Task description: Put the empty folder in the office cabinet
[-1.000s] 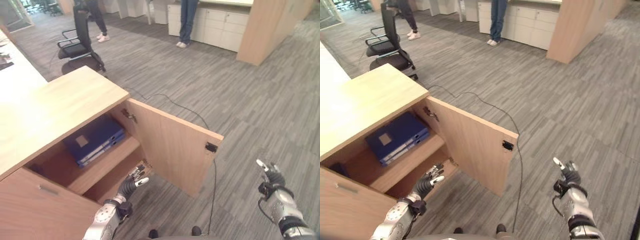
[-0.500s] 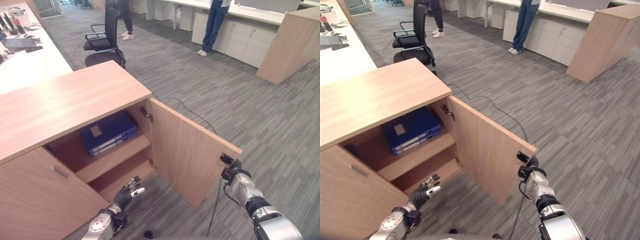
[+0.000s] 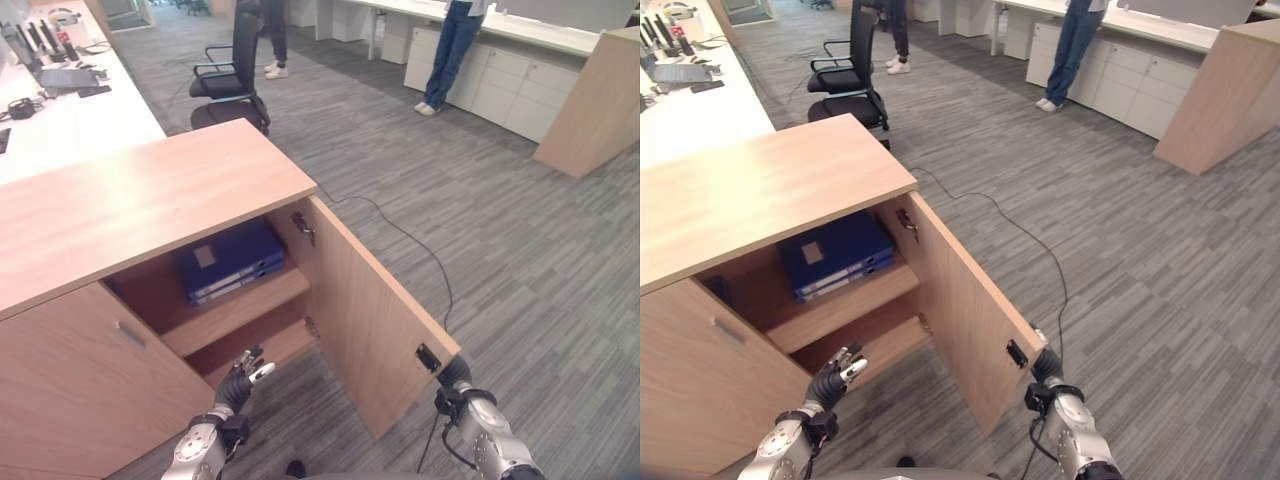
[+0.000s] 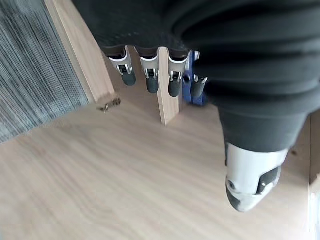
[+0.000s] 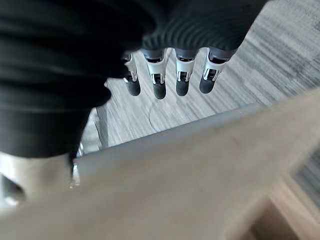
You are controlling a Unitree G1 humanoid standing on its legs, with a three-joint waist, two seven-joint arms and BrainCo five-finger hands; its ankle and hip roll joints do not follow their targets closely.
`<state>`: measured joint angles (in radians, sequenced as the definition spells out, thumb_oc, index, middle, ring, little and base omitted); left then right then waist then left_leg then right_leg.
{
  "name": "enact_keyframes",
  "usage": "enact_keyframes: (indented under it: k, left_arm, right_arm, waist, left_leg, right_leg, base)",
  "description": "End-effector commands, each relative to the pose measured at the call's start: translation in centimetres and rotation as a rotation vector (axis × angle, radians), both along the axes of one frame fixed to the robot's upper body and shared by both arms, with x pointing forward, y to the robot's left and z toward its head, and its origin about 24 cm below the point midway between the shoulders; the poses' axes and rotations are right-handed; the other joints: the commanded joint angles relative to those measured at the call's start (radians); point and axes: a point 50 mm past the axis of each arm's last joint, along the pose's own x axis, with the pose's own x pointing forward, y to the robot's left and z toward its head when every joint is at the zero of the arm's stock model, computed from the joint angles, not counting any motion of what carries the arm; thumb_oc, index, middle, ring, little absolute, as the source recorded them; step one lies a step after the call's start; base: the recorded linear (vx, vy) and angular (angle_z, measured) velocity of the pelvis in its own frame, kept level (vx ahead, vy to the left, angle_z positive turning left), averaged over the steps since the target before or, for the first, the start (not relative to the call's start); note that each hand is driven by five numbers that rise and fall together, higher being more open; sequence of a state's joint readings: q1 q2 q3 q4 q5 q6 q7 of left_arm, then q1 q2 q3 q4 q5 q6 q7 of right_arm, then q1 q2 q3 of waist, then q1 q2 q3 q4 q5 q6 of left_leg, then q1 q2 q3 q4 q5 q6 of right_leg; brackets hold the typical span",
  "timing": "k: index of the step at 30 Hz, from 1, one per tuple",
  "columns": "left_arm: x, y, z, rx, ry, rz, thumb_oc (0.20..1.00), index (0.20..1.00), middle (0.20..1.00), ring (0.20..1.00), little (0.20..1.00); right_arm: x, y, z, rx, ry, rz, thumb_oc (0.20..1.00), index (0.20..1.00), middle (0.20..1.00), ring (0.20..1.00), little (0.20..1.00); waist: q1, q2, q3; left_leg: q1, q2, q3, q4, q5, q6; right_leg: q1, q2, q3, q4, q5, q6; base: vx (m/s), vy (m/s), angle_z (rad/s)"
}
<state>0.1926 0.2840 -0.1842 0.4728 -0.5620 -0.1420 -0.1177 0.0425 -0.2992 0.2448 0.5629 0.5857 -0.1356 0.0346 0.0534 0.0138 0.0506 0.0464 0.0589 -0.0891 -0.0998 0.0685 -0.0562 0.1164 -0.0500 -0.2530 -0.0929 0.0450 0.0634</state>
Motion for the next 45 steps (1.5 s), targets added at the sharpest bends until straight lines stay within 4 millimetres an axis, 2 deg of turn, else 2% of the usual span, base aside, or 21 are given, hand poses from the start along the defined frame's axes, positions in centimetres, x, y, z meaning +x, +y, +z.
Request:
enact_keyframes:
  k: [1,6,7,8,9,10,12,14,16,17,18,19,21,24,28,32,36,37,38,40,45]
  left_arm:
    - [2.6,1.5,1.9,0.036,-0.131,0.066,1.0,1.0,1.0,1.0,1.0]
    - [3.1,1.1,1.9,0.034,-0.133,0.07,1.0,1.0,1.0,1.0,1.0]
    - [3.7,0.6,2.1,0.026,-0.146,0.058,1.0,1.0,1.0,1.0,1.0]
    - [3.9,-0.2,2.2,0.008,-0.153,0.039,1.0,1.0,1.0,1.0,1.0]
    - [3.7,-0.4,2.0,0.001,-0.144,0.025,1.0,1.0,1.0,1.0,1.0]
    - [3.2,-0.1,1.8,0.004,-0.134,0.018,1.0,1.0,1.0,1.0,1.0]
    - [2.8,-0.1,1.6,0.006,-0.116,0.009,1.0,1.0,1.0,1.0,1.0]
    - [2.6,0.5,1.6,0.027,-0.106,0.018,1.0,1.0,1.0,1.0,1.0]
    - [2.8,0.7,1.8,0.033,-0.11,0.018,1.0,1.0,1.0,1.0,1.0]
    - [3.0,0.8,1.9,0.036,-0.117,0.013,1.0,1.0,1.0,1.0,1.0]
    - [3.3,1.0,2.4,0.059,-0.136,-0.015,1.0,1.0,1.0,1.0,1.0]
    - [3.4,1.0,2.4,0.059,-0.137,-0.015,1.0,1.0,1.0,1.0,1.0]
    - [3.4,1.3,2.6,0.084,-0.142,-0.03,1.0,1.0,1.0,1.0,1.0]
    - [3.5,1.4,2.5,0.081,-0.137,-0.024,1.0,1.0,1.0,1.0,1.0]
    - [3.6,1.1,2.7,0.068,-0.153,-0.039,1.0,1.0,1.0,1.0,1.0]
    - [3.6,0.9,2.8,0.06,-0.156,-0.06,1.0,1.0,1.0,1.0,1.0]
    - [3.0,0.7,2.7,0.038,-0.152,-0.086,1.0,1.0,1.0,1.0,1.0]
    - [2.4,0.6,2.5,0.018,-0.141,-0.105,1.0,1.0,1.0,1.0,1.0]
    - [2.5,0.6,2.5,0.017,-0.141,-0.106,1.0,1.0,1.0,1.0,1.0]
    - [2.1,0.6,2.6,0.008,-0.136,-0.132,1.0,1.0,1.0,1.0,1.0]
    - [1.7,0.1,2.4,-0.009,-0.121,-0.172,1.0,1.0,1.0,1.0,1.0]
  right_arm:
    - [1.1,2.4,0.7,0.001,-0.054,0.123,1.0,1.0,1.0,1.0,1.0]
    - [1.7,3.4,1.0,0.009,-0.074,0.159,1.0,1.0,1.0,1.0,1.0]
    - [2.0,3.3,1.4,-0.002,-0.093,0.162,1.0,1.0,1.0,1.0,1.0]
    - [2.2,3.2,1.5,-0.006,-0.095,0.159,1.0,1.0,1.0,1.0,1.0]
    - [2.7,3.6,1.8,-0.009,-0.102,0.176,1.0,1.0,1.0,1.0,1.0]
    - [2.7,4.0,1.8,0.016,-0.101,0.179,1.0,1.0,1.0,1.0,1.0]
    - [2.6,4.2,1.8,0.036,-0.101,0.166,1.0,1.0,1.0,1.0,1.0]
    - [2.5,4.6,1.6,0.079,-0.093,0.135,1.0,1.0,1.0,1.0,1.0]
    - [2.7,4.8,1.8,0.079,-0.099,0.134,1.0,1.0,1.0,1.0,1.0]
    - [2.8,4.8,1.8,0.078,-0.101,0.125,1.0,1.0,1.0,1.0,1.0]
    - [3.4,4.8,2.0,0.081,-0.11,0.106,1.0,1.0,1.0,1.0,1.0]
    - [3.4,4.8,2.0,0.081,-0.111,0.105,1.0,1.0,1.0,1.0,1.0]
    - [4.2,5.0,2.5,0.088,-0.136,0.094,1.0,1.0,1.0,1.0,1.0]
    - [4.9,4.8,3.2,0.116,-0.166,0.046,1.0,1.0,1.0,1.0,1.0]
    - [6.0,3.1,4.3,0.129,-0.22,-0.06,1.0,1.0,1.0,1.0,1.0]
    - [7.7,0.3,5.7,0.127,-0.276,-0.199,1.0,1.0,1.0,1.0,1.0]
    - [8.5,-3.1,6.5,0.093,-0.297,-0.334,1.0,1.0,1.0,1.0,1.0]
    - [9.0,-5.3,7.2,0.036,-0.299,-0.383,1.0,1.0,1.0,1.0,1.0]
    - [9.0,-5.3,7.2,0.035,-0.3,-0.383,1.0,1.0,1.0,1.0,1.0]
    - [9.6,-8.3,8.4,-0.025,-0.296,-0.455,1.0,1.0,1.0,1.0,1.0]
    - [10.8,-12.0,10.5,-0.1,-0.278,-0.516,1.0,1.0,1.0,1.0,1.0]
  waist:
    - [0.031,-0.049,0.033]
    - [0.067,-0.041,0.068]
    - [0.085,-0.039,0.109]
    - [0.068,-0.04,0.119]
    - [0.046,-0.043,0.111]
    - [0.041,-0.048,0.099]
    - [0.038,-0.043,0.086]
    - [0.064,-0.06,0.064]
    - [0.075,-0.066,0.061]
    - [0.084,-0.069,0.062]
    - [0.095,-0.071,0.068]
    - [0.095,-0.073,0.069]
    - [0.102,-0.067,0.084]
    - [0.099,-0.051,0.096]
    - [0.069,-0.038,0.091]
    - [0.052,-0.048,0.078]
    - [0.063,-0.059,0.053]
    - [0.072,-0.061,0.042]
    - [0.072,-0.06,0.044]
    - [0.079,-0.061,0.032]
    - [0.089,-0.062,0.025]
  left_leg:
    - [-0.003,0.017,0.018,0.021,-0.013,-0.05]
    - [-0.075,0.011,-0.042,0.036,0.02,-0.071]
    - [-0.155,0.015,-0.015,0.13,0.022,-0.095]
    - [-0.197,0.065,0.136,0.2,0.024,-0.089]
    - [-0.182,0.156,0.343,0.245,0.018,-0.08]
    - [-0.175,0.187,0.42,0.285,0.004,-0.082]
    - [-0.161,0.18,0.427,0.26,-0.011,-0.093]
    - [-0.141,0.124,0.393,0.193,-0.019,-0.067]
    - [-0.138,0.11,0.382,0.184,-0.027,-0.055]
    - [-0.132,0.095,0.371,0.174,-0.038,-0.041]
    - [-0.114,0.065,0.351,0.156,-0.061,-0.013]
    - [-0.114,0.061,0.352,0.155,-0.062,-0.011]
    - [-0.11,0.037,0.355,0.153,-0.062,0.027]
    - [-0.08,0.02,0.31,0.129,-0.067,0.04]
    - [-0.044,0.0,0.228,0.091,-0.065,0.035]
    - [-0.018,-0.015,0.179,0.067,-0.07,0.027]
    - [0.002,-0.026,0.172,0.055,-0.075,0.026]
    - [0.014,-0.027,0.166,0.045,-0.074,0.022]
    - [0.017,-0.026,0.165,0.044,-0.073,0.022]
    - [0.028,-0.024,0.16,0.032,-0.073,0.016]
    - [0.038,-0.018,0.15,0.023,-0.073,0.005]
  right_leg:
    - [0.031,-0.072,0.026,0.006,-0.083,0.079]
    - [0.01,-0.081,-0.02,0.006,-0.082,0.078]
    - [0.015,-0.105,-0.075,0.006,-0.087,0.079]
    - [0.017,-0.125,-0.128,0.006,-0.084,0.081]
    - [0.023,-0.138,-0.193,0.007,-0.085,0.079]
    - [0.044,-0.146,-0.233,0.01,-0.09,0.071]
    - [0.082,-0.145,-0.262,0.015,-0.108,0.075]
    - [0.102,-0.164,-0.305,0.06,-0.106,0.087]
    - [0.094,-0.177,-0.319,0.098,-0.114,0.093]
    - [0.083,-0.192,-0.328,0.142,-0.12,0.099]
    - [0.04,-0.24,-0.333,0.262,-0.116,0.125]
    - [0.037,-0.246,-0.332,0.27,-0.118,0.128]
    - [-0.012,-0.304,-0.333,0.383,-0.037,0.158]
    - [-0.06,-0.294,-0.235,0.453,-0.023,0.176]
    - [-0.079,-0.199,-0.094,0.308,-0.101,0.139]
    - [-0.099,-0.171,-0.002,0.17,-0.052,0.143]
    - [-0.045,-0.175,-0.004,0.104,-0.03,0.143]
    - [-0.021,-0.17,-0.014,0.079,-0.028,0.141]
    - [-0.018,-0.169,-0.015,0.077,-0.027,0.141]
    - [0.007,-0.164,-0.028,0.05,-0.026,0.138]
    - [0.034,-0.153,-0.045,0.019,-0.027,0.136]
  base:
    - [-0.01,-0.055,0.27]
    - [-0.13,-0.02,0.46]
    - [-0.24,0.102,1.24]
    - [-0.32,0.16,2.01]
    - [-0.19,0.175,2.55]
    - [0.01,0.146,2.89]
    - [0.16,0.133,1.66]
    - [0.15,0.21,0.72]
    - [0.05,0.141,0.7]
    - [0.07,0.272,0.44]
    - [0.06,0.223,0.51]
    - [0.06,0.231,0.67]
    - [-0.03,0.175,0.73]
    - [0.06,0.112,0.37]
    - [0.14,-0.006,0.5]
    - [0.13,-0.078,0.62]
    - [0.1,-0.058,0.43]
    - [0.09,-0.057,-0.02]
    - [0.09,-0.075,0.03]
    - [0.06,-0.067,0.02]
    - [0.03,-0.073,0.04]
